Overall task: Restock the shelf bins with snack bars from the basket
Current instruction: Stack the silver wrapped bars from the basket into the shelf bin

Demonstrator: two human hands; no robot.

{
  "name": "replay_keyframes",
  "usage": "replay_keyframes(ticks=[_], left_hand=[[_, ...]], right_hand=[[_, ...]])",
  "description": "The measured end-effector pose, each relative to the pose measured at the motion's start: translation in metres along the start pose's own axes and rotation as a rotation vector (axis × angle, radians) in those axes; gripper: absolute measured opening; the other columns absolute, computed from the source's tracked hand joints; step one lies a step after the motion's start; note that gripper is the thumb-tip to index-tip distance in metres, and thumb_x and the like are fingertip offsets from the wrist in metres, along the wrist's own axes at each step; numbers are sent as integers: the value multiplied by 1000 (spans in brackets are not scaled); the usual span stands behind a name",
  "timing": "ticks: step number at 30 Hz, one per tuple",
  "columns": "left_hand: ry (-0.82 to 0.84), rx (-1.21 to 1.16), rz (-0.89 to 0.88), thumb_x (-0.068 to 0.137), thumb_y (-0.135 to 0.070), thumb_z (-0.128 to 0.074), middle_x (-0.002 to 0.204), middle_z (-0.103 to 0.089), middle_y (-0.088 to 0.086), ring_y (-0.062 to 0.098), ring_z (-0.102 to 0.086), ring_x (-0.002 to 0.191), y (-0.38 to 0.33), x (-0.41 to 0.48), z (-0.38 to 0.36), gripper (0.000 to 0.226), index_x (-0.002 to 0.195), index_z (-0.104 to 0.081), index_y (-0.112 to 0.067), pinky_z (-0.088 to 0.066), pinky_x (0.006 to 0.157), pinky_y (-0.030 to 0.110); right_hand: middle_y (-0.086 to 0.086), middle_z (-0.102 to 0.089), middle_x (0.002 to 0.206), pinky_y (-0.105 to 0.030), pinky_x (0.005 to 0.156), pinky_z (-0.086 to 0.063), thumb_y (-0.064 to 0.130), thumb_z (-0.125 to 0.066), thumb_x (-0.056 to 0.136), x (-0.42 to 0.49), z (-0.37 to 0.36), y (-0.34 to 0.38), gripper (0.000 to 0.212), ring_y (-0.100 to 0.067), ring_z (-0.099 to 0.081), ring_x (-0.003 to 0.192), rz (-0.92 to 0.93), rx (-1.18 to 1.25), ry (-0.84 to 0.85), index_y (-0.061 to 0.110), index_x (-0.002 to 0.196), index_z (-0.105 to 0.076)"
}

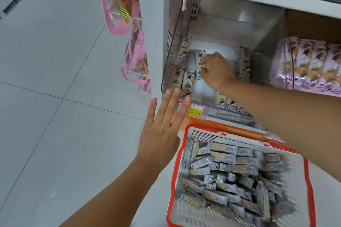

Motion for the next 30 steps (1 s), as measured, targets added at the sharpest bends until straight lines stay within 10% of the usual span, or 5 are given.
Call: replay_keyframes(ticks=[10,30], left_hand=[[15,-7,-2,72,-10,-61,161,0,14,31,-2,150,0,0,0,99,155,-8,-15,-16,117,54],[69,19,15,72,-12,-65,161,-5,15,32,-4,149,-2,1,0,100,155,-9,-16,-13,117,53]], right_hand=[[-13,-49,141,-40,103,-33,22,-48,98,-12,7,-16,58,-33,-51,120,226,-493,154,21,152,-26],[-4,-21,161,-46,116,-14,15,-41,99,5,-2,11,72,-29,-21,145,82,-311,411,28,156,1]])
Point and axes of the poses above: each hand's wrist, its own x-axis towards the middle knuckle, its own z-axis out of the back of the hand, y = z × x, the point moved 1 cm from there along x, towards the middle knuckle
